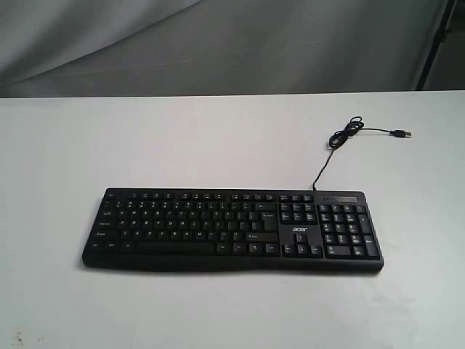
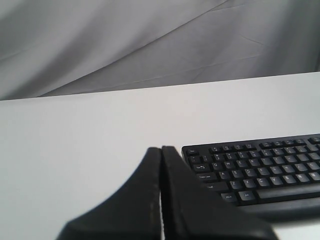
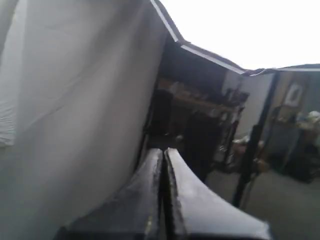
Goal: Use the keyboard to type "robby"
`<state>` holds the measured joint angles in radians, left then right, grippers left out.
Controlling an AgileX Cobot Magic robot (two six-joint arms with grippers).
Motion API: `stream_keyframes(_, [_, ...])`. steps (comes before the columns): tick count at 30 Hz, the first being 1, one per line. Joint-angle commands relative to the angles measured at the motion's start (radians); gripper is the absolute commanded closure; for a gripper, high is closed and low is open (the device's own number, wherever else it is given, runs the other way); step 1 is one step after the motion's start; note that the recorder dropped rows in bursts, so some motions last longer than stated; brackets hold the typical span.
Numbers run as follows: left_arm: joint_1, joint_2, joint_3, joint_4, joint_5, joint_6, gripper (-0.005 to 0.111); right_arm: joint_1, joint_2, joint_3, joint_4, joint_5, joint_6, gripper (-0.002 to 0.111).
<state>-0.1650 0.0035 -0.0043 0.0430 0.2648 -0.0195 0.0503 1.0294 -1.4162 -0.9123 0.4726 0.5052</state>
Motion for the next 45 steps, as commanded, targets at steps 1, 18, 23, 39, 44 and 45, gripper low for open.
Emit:
stream_keyframes(1, [-0.006, -0.003, 0.004, 0.005, -0.005, -0.003, 0.107, -0.002, 0.151, -0.236, 0.856, 0.274, -0.694, 0.108])
stream_keyframes(18, [-0.006, -0.003, 0.004, 0.005, -0.005, -0.003, 0.107, 0.012, 0.318, -0.064, 1.776, 0.545, -1.534, 0.108])
stream_keyframes(23, [-0.006, -0.003, 0.004, 0.005, -0.005, -0.003, 0.107, 0.177, 0.365, 0.07, 1.769, 0.467, -1.671, 0.108])
stream_keyframes(39, [-0.006, -0.003, 0.004, 0.005, -0.005, -0.003, 0.107, 0.637, 0.719, 0.093, 1.696, 0.089, -1.773, 0.108])
stream_keyframes(44, [-0.006, -0.003, 0.004, 0.005, -0.005, -0.003, 0.107, 0.649, 0.803, 0.088, 1.724, 0.062, -1.835, 0.108])
stream_keyframes(45, [-0.006, -0.003, 0.004, 0.005, -0.005, -0.003, 0.107, 0.649, 0.818, 0.083, 1.724, 0.058, -1.838, 0.108])
